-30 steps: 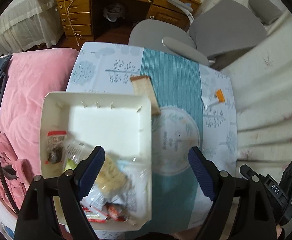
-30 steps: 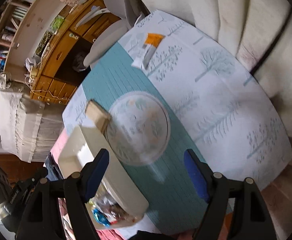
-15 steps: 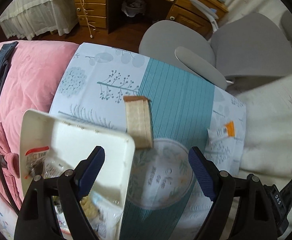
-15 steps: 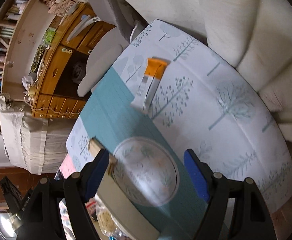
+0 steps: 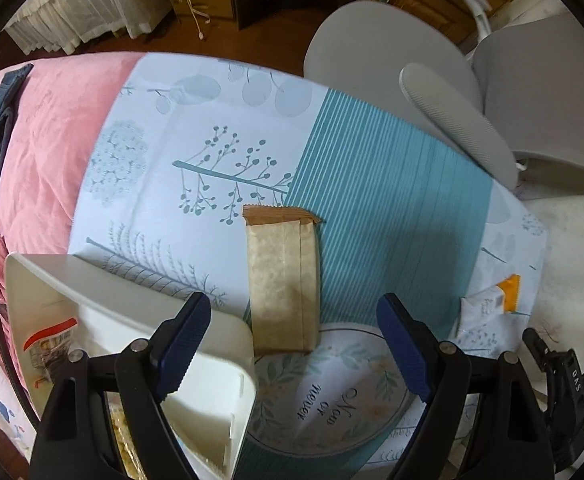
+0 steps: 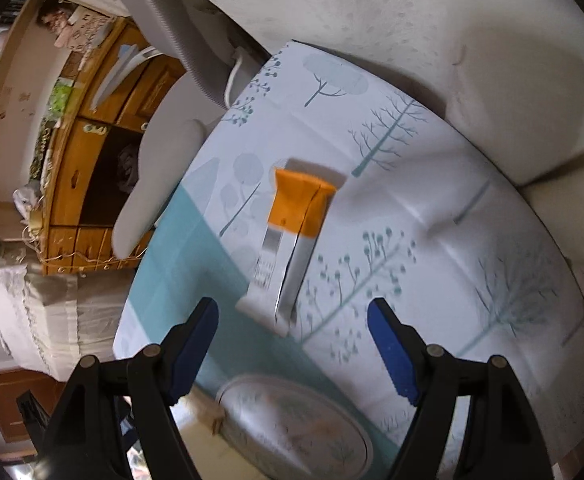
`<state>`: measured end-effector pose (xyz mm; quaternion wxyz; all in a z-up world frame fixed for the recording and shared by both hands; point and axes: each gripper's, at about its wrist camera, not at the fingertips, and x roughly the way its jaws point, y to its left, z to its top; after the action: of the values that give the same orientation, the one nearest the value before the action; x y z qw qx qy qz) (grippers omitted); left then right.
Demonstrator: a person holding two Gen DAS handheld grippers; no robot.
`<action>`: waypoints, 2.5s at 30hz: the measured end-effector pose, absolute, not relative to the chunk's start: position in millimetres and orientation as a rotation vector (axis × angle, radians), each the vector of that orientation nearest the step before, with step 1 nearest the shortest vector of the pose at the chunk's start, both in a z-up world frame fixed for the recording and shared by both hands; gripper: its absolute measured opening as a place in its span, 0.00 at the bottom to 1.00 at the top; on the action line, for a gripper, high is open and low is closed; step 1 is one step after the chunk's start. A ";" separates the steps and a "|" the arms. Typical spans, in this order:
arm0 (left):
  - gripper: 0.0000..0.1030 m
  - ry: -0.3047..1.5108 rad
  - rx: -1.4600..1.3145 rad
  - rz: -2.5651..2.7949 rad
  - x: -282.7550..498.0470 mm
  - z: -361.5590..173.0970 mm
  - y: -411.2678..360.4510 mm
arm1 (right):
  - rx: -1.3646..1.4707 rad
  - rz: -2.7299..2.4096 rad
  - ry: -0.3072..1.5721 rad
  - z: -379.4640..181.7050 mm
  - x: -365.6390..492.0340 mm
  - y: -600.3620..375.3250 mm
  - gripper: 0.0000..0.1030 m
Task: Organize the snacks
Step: 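Reach the left tool to the brown bread bag while the right tool reaches the orange-topped bar, then grasp the brown bread bag with the left tool while the right tool grasps the orange-topped bar, then carry the bread bag and orange-topped bar into the white tray and release both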
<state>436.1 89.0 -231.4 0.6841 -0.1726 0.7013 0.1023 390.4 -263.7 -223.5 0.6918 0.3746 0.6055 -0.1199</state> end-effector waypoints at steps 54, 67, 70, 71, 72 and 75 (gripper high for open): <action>0.50 1.676 -0.455 0.308 454.2 -322.9 98.5 | 0.556 -0.141 1.531 -248.0 383.4 -217.8 0.32; 0.50 1.594 -0.446 0.137 430.0 -269.8 57.4 | 0.423 0.030 1.613 -227.6 318.0 -170.3 0.32; 0.50 1.580 -0.462 0.088 412.3 -251.4 51.5 | 0.393 0.051 1.617 -218.7 303.2 -165.4 0.32; 0.50 1.577 -0.465 0.077 408.9 -245.6 49.9 | 0.381 0.056 1.616 -214.2 296.7 -163.5 0.32; 0.50 1.571 -0.469 0.063 403.6 -238.3 48.8 | 0.372 0.058 1.615 -210.5 292.2 -162.0 0.32; 0.50 1.554 -0.473 0.039 399.7 -211.8 41.6 | 0.350 0.068 1.610 -200.9 282.6 -158.1 0.32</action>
<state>399.7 41.6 -211.8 0.6877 -0.2115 0.6943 0.0173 282.6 -158.1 -200.9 0.6788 0.1559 0.7169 0.0305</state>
